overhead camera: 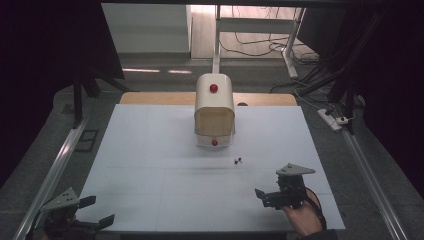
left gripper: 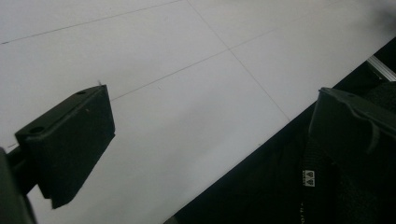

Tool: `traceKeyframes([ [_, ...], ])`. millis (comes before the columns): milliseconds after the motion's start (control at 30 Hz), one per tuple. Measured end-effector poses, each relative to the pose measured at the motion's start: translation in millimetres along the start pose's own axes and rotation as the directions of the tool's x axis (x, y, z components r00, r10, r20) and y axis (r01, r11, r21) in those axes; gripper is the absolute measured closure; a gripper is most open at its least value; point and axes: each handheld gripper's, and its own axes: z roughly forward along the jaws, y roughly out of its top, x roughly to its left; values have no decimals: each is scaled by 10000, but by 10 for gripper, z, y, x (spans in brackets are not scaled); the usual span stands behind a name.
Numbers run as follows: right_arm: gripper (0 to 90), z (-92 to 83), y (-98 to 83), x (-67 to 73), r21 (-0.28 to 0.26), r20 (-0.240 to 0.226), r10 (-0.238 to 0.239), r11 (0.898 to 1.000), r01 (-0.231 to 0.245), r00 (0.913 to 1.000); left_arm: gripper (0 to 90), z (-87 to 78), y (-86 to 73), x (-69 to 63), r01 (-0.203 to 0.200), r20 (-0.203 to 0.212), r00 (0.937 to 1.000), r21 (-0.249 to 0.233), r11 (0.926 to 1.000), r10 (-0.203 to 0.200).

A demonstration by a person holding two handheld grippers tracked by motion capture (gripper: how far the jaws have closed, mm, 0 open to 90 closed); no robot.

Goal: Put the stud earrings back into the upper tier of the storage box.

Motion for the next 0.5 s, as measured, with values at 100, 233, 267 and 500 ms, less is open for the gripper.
traceKeyframes([
  [100,0,68,32,-7,99,116,16,9999,-17,9999,7,1,0,-2,15,1,10000,3,10000,-15],
  [233,0,141,57,-9,275,207,17,9996,-22,9998,7,1,0,-2,18,7,10000,4,10000,-18],
  [267,0,156,63,-7,301,236,23,9995,-30,9997,7,1,0,-3,18,5,10000,2,10000,-18],
  [500,0,252,154,-19,338,310,-114,9994,103,9995,7,1,1,-1,7,2,10000,2,10000,-7],
])
